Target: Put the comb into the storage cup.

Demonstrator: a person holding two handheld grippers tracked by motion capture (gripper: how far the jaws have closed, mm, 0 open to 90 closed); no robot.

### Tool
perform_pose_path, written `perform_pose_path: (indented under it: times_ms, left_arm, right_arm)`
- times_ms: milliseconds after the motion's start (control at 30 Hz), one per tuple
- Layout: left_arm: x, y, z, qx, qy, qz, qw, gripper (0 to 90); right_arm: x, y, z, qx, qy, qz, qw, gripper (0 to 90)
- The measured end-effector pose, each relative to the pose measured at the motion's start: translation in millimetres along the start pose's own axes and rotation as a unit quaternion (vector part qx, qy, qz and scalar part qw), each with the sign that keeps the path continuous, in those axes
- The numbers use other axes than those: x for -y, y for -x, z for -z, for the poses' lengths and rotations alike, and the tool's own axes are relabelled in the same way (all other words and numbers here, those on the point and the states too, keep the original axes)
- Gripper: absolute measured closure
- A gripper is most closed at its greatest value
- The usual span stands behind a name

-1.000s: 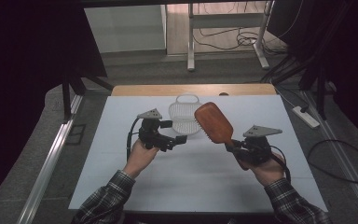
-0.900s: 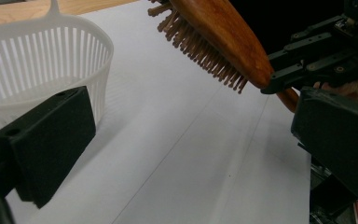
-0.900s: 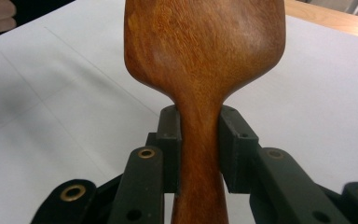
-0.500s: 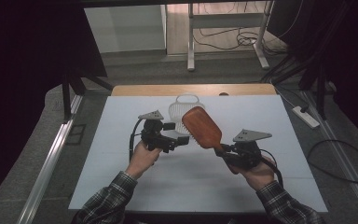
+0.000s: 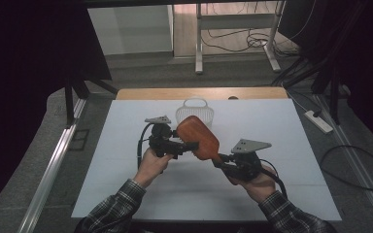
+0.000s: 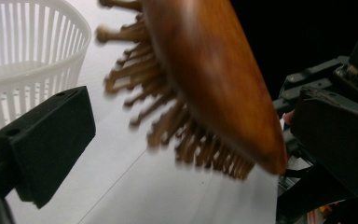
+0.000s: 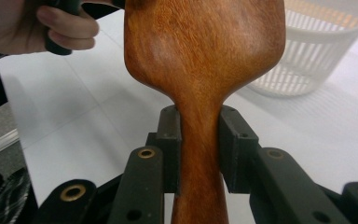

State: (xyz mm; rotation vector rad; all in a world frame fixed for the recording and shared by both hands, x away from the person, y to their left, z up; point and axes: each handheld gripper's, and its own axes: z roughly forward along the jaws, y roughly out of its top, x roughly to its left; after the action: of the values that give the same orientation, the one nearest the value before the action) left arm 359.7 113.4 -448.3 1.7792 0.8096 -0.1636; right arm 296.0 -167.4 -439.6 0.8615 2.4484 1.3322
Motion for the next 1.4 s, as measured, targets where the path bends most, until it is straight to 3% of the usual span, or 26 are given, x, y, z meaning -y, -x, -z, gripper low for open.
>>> perform_pose_path:
  times_ms: [400,633,733,800,967,1267,1400]
  left_arm:
    - [1.8,0.1,-5.0,0.026,-0.006,0.026,0.9993,1.3]
    - [2.1,0.4,-3.4,0.048,-0.002,0.046,0.9978,18.2]
    - [2.9,-0.9,-2.0,0.060,0.002,0.062,0.9963,29.5]
    - [3.8,-2.9,-1.4,0.069,0.008,0.082,0.9942,32.9]
    - [6.0,-7.5,-1.1,0.101,0.013,0.107,0.9891,41.6]
    - [7.6,-9.1,-2.1,0.118,0.008,0.117,0.9861,52.2]
    - [6.2,-7.9,-1.2,0.119,0.008,0.108,0.9869,53.7]
  right_arm:
    - [-0.6,-10.0,-6.0,-0.005,0.007,0.016,0.9998,71.9]
    - [0.2,-10.1,-6.3,-0.002,0.012,0.018,0.9998,71.9]
    - [0.4,-10.1,-6.3,-0.003,0.013,0.020,0.9997,71.8]
    - [0.1,-10.3,-6.4,-0.003,0.014,0.022,0.9997,71.8]
    - [1.2,-10.1,-8.8,-0.002,0.010,0.027,0.9996,71.8]
    - [3.1,-9.2,-15.1,0.003,-0.003,0.031,0.9995,71.7]
    - [2.9,-9.6,-16.0,0.005,-0.005,0.033,0.9994,71.1]
